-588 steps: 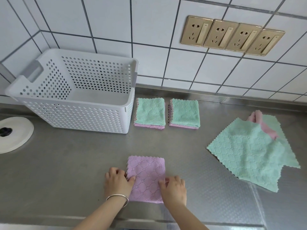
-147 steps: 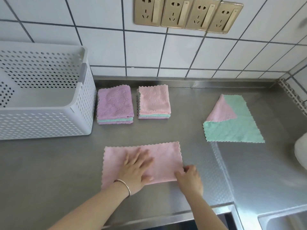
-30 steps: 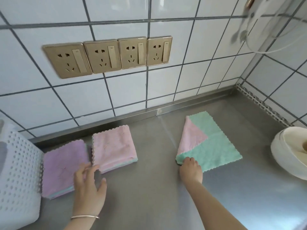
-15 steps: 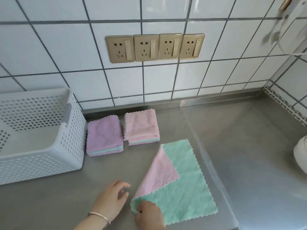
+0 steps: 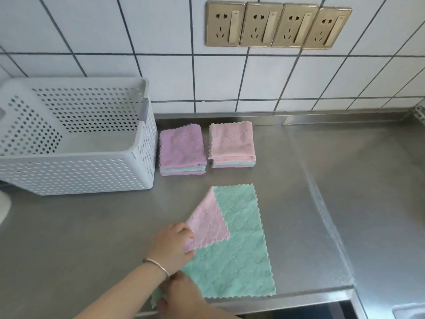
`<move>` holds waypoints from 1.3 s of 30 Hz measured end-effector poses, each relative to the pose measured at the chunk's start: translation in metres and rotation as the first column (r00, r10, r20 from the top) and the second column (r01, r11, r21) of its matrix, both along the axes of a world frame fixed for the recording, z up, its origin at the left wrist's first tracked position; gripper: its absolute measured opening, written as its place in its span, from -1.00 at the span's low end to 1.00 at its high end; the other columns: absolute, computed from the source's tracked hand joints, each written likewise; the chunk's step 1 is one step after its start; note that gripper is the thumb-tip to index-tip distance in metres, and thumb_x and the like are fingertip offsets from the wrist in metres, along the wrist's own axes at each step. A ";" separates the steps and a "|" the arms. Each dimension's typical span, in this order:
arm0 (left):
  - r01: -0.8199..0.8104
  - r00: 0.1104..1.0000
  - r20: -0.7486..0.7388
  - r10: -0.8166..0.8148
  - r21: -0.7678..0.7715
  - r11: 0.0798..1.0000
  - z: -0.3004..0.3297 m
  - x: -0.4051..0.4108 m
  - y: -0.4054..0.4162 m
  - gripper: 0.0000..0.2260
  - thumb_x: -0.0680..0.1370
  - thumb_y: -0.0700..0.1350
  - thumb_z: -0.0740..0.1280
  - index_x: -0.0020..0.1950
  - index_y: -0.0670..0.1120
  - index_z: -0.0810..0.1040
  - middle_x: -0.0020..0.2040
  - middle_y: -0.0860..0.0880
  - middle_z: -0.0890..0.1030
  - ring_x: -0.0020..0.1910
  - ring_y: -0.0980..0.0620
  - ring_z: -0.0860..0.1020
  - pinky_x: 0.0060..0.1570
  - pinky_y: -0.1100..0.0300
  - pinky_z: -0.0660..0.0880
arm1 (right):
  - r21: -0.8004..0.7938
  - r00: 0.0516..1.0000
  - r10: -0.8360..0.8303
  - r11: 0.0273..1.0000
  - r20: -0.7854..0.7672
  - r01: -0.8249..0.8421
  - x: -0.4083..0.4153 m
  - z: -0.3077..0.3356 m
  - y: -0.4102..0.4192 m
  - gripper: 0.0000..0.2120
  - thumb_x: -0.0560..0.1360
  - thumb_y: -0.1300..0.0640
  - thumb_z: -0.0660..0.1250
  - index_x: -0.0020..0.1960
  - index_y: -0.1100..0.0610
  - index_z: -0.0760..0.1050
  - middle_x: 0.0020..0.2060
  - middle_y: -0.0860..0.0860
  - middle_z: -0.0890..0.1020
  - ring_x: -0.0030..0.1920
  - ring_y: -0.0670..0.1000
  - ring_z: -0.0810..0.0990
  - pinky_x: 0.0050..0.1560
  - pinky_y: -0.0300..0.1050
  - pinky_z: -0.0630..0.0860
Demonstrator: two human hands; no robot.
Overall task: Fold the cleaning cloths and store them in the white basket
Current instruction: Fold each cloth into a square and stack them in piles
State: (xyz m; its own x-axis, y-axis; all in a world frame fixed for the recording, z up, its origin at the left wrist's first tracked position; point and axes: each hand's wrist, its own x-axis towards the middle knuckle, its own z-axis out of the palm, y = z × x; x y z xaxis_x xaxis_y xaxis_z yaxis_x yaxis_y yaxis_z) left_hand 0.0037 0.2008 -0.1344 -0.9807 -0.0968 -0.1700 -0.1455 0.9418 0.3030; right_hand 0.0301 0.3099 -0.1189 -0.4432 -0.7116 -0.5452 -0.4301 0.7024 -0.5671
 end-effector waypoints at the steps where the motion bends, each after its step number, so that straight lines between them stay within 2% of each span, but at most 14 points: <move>1: 0.051 0.998 0.026 -0.050 -0.034 0.998 0.002 -0.001 0.003 -0.75 0.09 0.21 0.27 -0.35 0.14 0.54 -0.29 0.23 0.53 -0.35 0.21 0.55 -0.45 0.39 0.45 | -0.031 0.998 0.053 0.998 -0.014 -0.054 -0.003 0.002 0.006 -0.55 0.49 0.15 0.22 0.37 0.12 0.35 0.31 0.17 0.42 0.29 0.16 0.41 0.28 0.02 0.33; 4: 0.135 0.987 0.107 -0.121 -0.131 0.982 0.000 -0.009 0.015 -0.68 -0.07 0.12 0.45 -0.42 0.03 0.53 -0.38 0.10 0.52 -0.44 0.11 0.54 -0.57 0.32 0.40 | -0.188 0.977 0.016 0.981 -0.211 -0.057 -0.016 -0.004 0.030 -0.66 0.36 0.17 0.18 0.04 0.02 0.62 -0.04 0.05 0.64 -0.09 0.08 0.62 -0.09 -0.14 0.55; 7: 0.110 0.992 0.085 -0.095 -0.192 0.975 -0.002 -0.014 0.020 -0.68 -0.12 -0.02 0.51 -0.48 -0.04 0.51 -0.46 0.03 0.51 -0.54 0.06 0.51 -0.63 0.32 0.35 | -0.249 0.904 -0.183 0.964 -0.385 0.089 -0.034 -0.015 0.067 -0.78 0.23 0.12 0.17 -0.28 -0.07 0.57 -0.37 -0.16 0.55 -0.39 -0.12 0.54 -0.45 -0.31 0.47; 10: 0.036 0.999 0.010 -0.035 -0.211 0.977 -0.006 -0.014 0.017 -0.75 0.01 -0.03 0.54 -0.43 -0.03 0.54 -0.45 0.01 0.54 -0.54 0.01 0.54 -0.62 0.28 0.38 | -0.184 0.824 -0.288 0.957 -0.487 0.226 -0.061 -0.021 0.094 -0.61 0.15 0.10 0.47 -0.04 0.00 0.49 -0.16 -0.09 0.59 -0.20 -0.05 0.58 -0.29 -0.26 0.56; 12: -0.128 0.990 -0.072 0.123 -0.065 0.990 0.002 -0.012 0.012 -0.89 0.37 -0.03 0.37 -0.17 -0.04 0.57 -0.25 -0.07 0.63 -0.29 -0.15 0.62 -0.38 0.12 0.51 | -0.023 0.802 -0.250 0.959 -0.543 0.283 -0.075 -0.019 0.106 -0.43 0.19 -0.05 0.50 0.16 0.03 0.46 0.10 0.00 0.60 0.05 0.04 0.61 -0.04 -0.13 0.61; 15: -0.526 0.838 -0.042 0.543 0.199 0.827 0.008 -0.013 -0.002 -0.84 0.54 -0.10 0.20 0.00 -0.13 0.53 -0.08 -0.24 0.63 -0.08 -0.28 0.57 -0.18 0.03 0.45 | 0.084 0.817 -0.170 0.963 -0.551 0.257 -0.082 -0.018 0.116 -0.38 0.48 -0.21 0.03 0.47 0.03 0.18 0.49 0.01 0.18 0.48 0.06 0.17 0.43 -0.02 0.12; 18: -0.723 0.668 0.061 0.742 0.291 0.627 0.008 -0.013 -0.025 -0.82 0.55 -0.11 0.18 -0.03 -0.17 0.52 -0.05 -0.32 0.61 -0.04 -0.31 0.53 -0.11 0.03 0.43 | 0.187 0.831 -0.091 0.955 -0.549 0.228 -0.082 -0.031 0.120 -0.37 0.44 -0.23 -0.01 0.40 0.05 0.32 0.41 0.02 0.34 0.43 0.06 0.23 0.47 -0.11 -0.01; 20: -0.742 0.665 0.153 0.731 0.245 0.624 0.004 -0.014 -0.037 -0.82 0.54 -0.10 0.17 -0.08 -0.14 0.52 -0.04 -0.28 0.61 -0.06 -0.26 0.52 -0.14 0.08 0.40 | 0.218 0.846 -0.097 0.945 -0.525 0.244 -0.082 -0.028 0.117 -0.37 0.41 -0.23 0.02 0.36 0.07 0.38 0.37 0.05 0.41 0.39 0.07 0.26 0.43 -0.05 0.01; 24: -0.727 0.682 0.269 0.681 0.138 0.673 -0.006 -0.019 -0.049 -0.83 0.52 -0.04 0.18 -0.15 -0.03 0.54 -0.01 -0.17 0.63 -0.14 -0.15 0.49 -0.15 0.15 0.40 | 0.227 0.850 -0.026 0.959 -0.527 0.170 -0.086 -0.027 0.123 -0.23 0.29 -0.30 -0.42 0.45 -0.02 -0.33 0.44 0.02 -0.34 0.43 0.07 -0.36 0.41 0.02 -0.25; 27: -0.739 0.665 0.242 0.706 0.078 0.669 -0.002 -0.020 -0.049 -0.86 0.49 -0.02 0.23 -0.07 -0.04 0.52 0.01 -0.15 0.60 -0.02 -0.18 0.55 -0.08 0.09 0.45 | 0.251 0.821 0.027 0.957 -0.571 0.144 -0.087 -0.025 0.122 -0.28 0.31 -0.30 -0.47 0.40 -0.02 -0.43 0.39 0.00 -0.41 0.38 0.04 -0.43 0.38 0.01 -0.35; 30: -0.592 0.804 -0.027 0.594 0.064 0.803 0.002 -0.016 -0.038 -0.84 0.40 -0.14 0.36 -0.07 -0.13 0.47 -0.01 -0.17 0.51 -0.02 -0.21 0.51 -0.13 0.00 0.47 | 0.224 0.774 0.061 0.969 -0.630 0.106 -0.089 -0.018 0.116 -0.30 0.49 -0.26 0.10 0.50 0.05 0.02 0.49 0.07 0.03 0.49 0.07 0.02 0.45 0.08 0.02; 32: -0.314 0.940 -0.119 0.320 0.066 0.947 0.005 -0.007 -0.020 -0.83 0.34 -0.14 0.39 -0.10 -0.11 0.51 -0.08 -0.12 0.54 -0.08 -0.17 0.53 -0.20 0.01 0.49 | 0.109 0.770 0.080 0.994 -0.633 -0.014 -0.084 -0.011 0.112 -0.43 0.28 -0.21 0.42 0.22 0.00 0.52 0.18 0.00 0.58 0.19 0.04 0.57 0.19 -0.03 0.49; 36: 0.135 0.990 0.040 -0.134 -0.015 0.991 0.010 0.023 0.027 -0.65 0.32 0.18 0.14 -0.14 0.05 0.61 -0.16 0.10 0.63 -0.18 0.06 0.62 -0.21 0.19 0.57 | -0.033 0.783 0.166 0.972 -0.599 -0.232 -0.058 -0.012 0.107 -0.60 0.25 -0.23 0.29 0.02 -0.09 0.53 -0.06 -0.11 0.60 -0.06 -0.05 0.59 -0.11 -0.21 0.55; 39: 0.170 0.965 0.213 -0.152 -0.069 0.983 0.016 0.039 0.048 -0.30 0.29 0.29 -0.02 0.25 -0.06 0.50 0.28 -0.01 0.49 0.24 -0.03 0.47 0.18 0.02 0.45 | -0.041 0.786 0.202 0.960 -0.584 -0.277 -0.047 -0.019 0.104 -0.55 0.21 -0.27 0.26 0.01 -0.08 0.51 -0.04 -0.10 0.59 -0.01 -0.03 0.58 -0.12 -0.20 0.55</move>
